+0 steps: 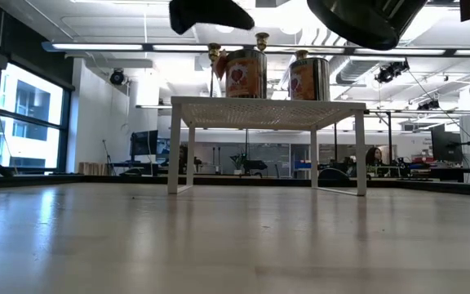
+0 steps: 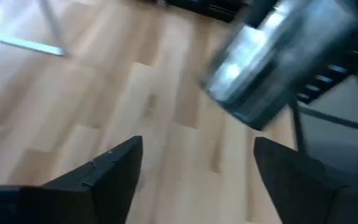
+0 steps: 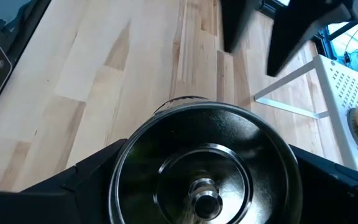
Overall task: Pick & Place candle stick holders
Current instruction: Put the silver candle on the shelf aligned with the gold candle holder
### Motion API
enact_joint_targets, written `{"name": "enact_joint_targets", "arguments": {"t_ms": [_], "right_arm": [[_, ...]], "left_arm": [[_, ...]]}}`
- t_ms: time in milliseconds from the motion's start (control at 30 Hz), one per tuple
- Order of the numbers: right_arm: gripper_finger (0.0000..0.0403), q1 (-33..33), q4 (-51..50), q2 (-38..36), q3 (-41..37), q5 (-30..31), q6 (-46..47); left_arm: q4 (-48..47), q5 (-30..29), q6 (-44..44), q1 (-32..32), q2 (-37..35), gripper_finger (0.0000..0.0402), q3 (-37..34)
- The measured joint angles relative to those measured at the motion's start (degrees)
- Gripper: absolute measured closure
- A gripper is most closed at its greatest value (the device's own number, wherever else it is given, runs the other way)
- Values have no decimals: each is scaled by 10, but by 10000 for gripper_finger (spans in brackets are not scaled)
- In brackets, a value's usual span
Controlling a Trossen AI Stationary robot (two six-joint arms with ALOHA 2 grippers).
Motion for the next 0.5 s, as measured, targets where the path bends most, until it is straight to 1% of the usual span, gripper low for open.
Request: {"name": "enact_joint_targets", "arguments": {"t_ms": [133, 233, 267, 333, 433, 500], "right_arm": [[54, 0, -2, 0, 0, 0, 0], [54, 0, -4, 0, 0, 0, 0], [54, 0, -5, 0, 0, 0, 0], [54, 0, -6, 0, 0, 0, 2], [54, 0, -9, 0, 0, 0, 3], [54, 0, -8, 0, 0, -1, 2]], "left_arm": [[-5, 21, 28, 0, 14, 55, -2], [24, 61, 65, 0, 25, 16, 0], [29, 78, 84, 0, 27, 9, -1], [75, 117, 115, 0, 42, 8, 1], [97, 154, 133, 0, 46, 12, -2], [123, 161, 134, 0, 52, 8, 2]]}}
